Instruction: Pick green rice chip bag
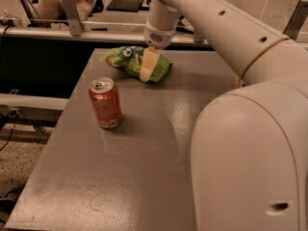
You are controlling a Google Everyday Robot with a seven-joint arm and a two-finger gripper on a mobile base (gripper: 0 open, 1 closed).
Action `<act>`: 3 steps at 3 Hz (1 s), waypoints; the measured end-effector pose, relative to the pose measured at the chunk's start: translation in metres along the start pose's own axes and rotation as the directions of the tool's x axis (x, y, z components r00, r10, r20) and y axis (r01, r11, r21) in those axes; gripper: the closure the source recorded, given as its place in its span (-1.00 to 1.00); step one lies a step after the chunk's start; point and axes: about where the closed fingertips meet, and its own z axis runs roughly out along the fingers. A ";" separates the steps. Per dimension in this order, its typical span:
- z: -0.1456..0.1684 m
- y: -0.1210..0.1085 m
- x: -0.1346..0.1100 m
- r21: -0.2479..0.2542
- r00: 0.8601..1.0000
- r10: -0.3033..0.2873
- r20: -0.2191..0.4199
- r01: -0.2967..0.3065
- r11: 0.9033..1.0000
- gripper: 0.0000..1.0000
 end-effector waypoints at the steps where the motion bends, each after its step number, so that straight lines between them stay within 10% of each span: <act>1: 0.005 0.000 -0.001 -0.014 1.000 -0.006 -0.007 0.006 1.000 0.07; 3: -0.042 0.014 0.004 0.014 0.996 -0.087 0.020 0.086 0.996 0.97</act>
Offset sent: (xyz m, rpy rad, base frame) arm -0.0288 -0.0121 0.0455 -0.0027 -0.0368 0.0961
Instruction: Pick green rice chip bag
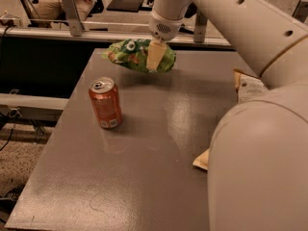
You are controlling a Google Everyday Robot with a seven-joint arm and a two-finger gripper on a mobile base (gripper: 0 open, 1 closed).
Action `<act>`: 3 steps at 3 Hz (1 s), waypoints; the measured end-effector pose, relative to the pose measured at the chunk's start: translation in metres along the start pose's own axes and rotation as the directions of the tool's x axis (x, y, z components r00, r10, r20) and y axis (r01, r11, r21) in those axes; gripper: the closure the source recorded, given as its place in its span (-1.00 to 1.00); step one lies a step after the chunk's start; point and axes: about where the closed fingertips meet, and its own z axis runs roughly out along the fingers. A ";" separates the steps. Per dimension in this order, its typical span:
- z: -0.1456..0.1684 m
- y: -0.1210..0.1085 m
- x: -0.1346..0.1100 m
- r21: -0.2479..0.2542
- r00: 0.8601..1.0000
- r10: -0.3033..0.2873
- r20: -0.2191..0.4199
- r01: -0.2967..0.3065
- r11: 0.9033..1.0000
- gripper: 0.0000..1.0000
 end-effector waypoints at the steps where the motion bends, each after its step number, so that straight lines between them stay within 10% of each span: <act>1: -0.038 0.009 0.002 0.035 0.998 -0.057 0.021 0.056 0.998 1.00; 3: -0.101 0.033 -0.004 0.070 0.982 -0.166 0.089 0.160 0.985 1.00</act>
Offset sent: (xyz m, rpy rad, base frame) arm -0.0585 -0.0234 0.1083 0.0112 -0.1558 0.1564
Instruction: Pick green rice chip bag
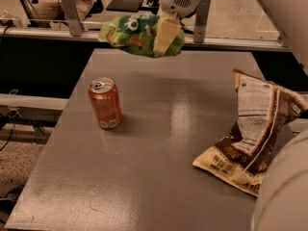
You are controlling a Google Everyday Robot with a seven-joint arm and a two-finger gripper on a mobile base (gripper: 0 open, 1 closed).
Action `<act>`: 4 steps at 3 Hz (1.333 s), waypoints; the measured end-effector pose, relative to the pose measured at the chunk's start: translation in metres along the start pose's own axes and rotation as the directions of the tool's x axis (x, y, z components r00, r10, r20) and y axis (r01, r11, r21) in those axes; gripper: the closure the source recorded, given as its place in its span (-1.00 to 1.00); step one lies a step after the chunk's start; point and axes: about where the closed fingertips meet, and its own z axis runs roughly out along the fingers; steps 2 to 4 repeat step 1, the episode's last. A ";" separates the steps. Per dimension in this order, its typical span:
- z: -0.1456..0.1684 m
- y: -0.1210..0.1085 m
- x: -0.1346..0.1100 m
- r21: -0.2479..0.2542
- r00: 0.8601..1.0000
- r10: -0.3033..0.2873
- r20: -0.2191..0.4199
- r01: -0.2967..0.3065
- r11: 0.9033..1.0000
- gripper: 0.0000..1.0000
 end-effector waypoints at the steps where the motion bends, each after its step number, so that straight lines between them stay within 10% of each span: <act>1: 0.000 0.000 -0.001 -0.002 1.000 0.000 0.004 0.000 1.000 1.00; 4: 0.000 0.000 -0.001 -0.002 1.000 0.000 0.004 0.000 1.000 1.00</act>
Offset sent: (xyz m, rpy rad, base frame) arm 0.0000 0.0000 0.0000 0.0000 0.0000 0.0000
